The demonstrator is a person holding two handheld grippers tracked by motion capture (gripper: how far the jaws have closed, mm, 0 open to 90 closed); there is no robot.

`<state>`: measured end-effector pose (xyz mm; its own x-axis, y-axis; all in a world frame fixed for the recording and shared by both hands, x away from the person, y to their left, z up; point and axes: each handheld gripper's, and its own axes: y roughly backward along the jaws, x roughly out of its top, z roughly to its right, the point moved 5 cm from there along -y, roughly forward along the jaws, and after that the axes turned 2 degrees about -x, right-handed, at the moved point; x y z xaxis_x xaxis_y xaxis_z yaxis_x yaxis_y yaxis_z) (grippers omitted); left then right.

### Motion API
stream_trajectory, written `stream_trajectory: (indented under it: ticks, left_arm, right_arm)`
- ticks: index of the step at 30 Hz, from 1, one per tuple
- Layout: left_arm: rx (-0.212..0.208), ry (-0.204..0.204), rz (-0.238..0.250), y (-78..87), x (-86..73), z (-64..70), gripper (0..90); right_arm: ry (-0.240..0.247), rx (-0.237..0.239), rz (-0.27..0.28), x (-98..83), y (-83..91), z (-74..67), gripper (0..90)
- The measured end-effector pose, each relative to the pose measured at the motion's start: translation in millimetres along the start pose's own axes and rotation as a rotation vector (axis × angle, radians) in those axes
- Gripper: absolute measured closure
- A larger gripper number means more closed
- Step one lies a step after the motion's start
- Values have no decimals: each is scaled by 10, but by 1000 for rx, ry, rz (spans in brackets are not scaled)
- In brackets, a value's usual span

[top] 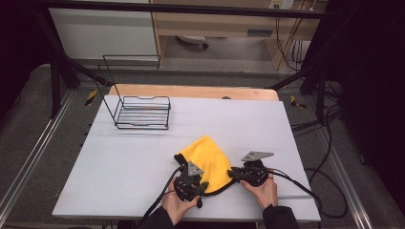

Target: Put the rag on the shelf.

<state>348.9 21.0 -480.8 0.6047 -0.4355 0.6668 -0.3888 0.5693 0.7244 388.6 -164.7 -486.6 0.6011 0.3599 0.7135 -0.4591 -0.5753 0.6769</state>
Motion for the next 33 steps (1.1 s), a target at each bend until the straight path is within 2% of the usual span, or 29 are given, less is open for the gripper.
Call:
stream_trajectory:
  ticks: [3, 5, 7, 9, 12, 14, 16, 17, 18, 19, 20, 22, 24, 26, 28, 29, 30, 31, 33]
  left_arm:
    - [-10, -26, -4, 7, 7, -14, 792]
    - [-22, -36, -11, 18, 19, -30, 809]
    - [-32, -67, -35, 51, 30, -52, 818]
    - [-40, -97, -52, 120, 29, -90, 821]
    - [-77, -122, -76, 258, -2, -196, 822]
    - [-108, -152, -89, 343, -25, -268, 822]
    - [-131, -153, -94, 391, -55, -323, 820]
    - [-146, -163, -88, 393, -68, -328, 818]
    - [-151, -168, -67, 380, -81, -319, 812]
    - [-159, -155, -43, 354, -92, -306, 801]
    - [-175, -143, -16, 322, -97, -288, 777]
    - [-188, -126, -2, 280, -100, -268, 696]
    - [-170, -125, 16, 315, -85, -294, 628]
    - [-144, -101, 44, 387, -56, -388, 562]
    - [-111, -64, 71, 452, -22, -526, 472]
    - [-95, -47, 80, 477, -7, -601, 408]
    - [-80, -32, 85, 496, 9, -679, 408]
    - [-60, -18, 93, 507, 27, -755, 382]
    - [-32, 9, 95, 502, 64, -902, 322]
  right_arm:
    - [-20, 3, -14, 17, 7, -3, 843]
    - [-10, -17, -32, 41, 16, -22, 855]
    - [-18, -27, -42, 63, 41, -72, 859]
    - [-57, -6, -35, 69, 83, -127, 859]
    - [-129, 45, -32, 56, 137, -266, 859]
    - [-169, 56, -38, 33, 138, -381, 857]
    - [-207, 62, -46, -3, 131, -488, 853]
    - [-209, 58, -45, -24, 128, -526, 852]
    - [-202, 46, -49, -38, 129, -549, 850]
    - [-179, 22, -44, -39, 135, -537, 850]
    - [-154, -2, -34, -27, 149, -503, 850]
    - [-88, -64, -16, 5, 173, -386, 851]
    - [-102, -47, -23, -1, 174, -302, 843]
    - [-81, -29, -43, -44, 143, -271, 792]
    - [-52, -24, -36, -62, 125, -253, 736]
    - [-23, -22, 2, -29, 140, -243, 654]
    - [-23, -22, 2, -29, 140, -243, 654]
    - [-6, -11, 25, -3, 154, -240, 627]
    - [14, -22, 69, 53, 173, -210, 543]
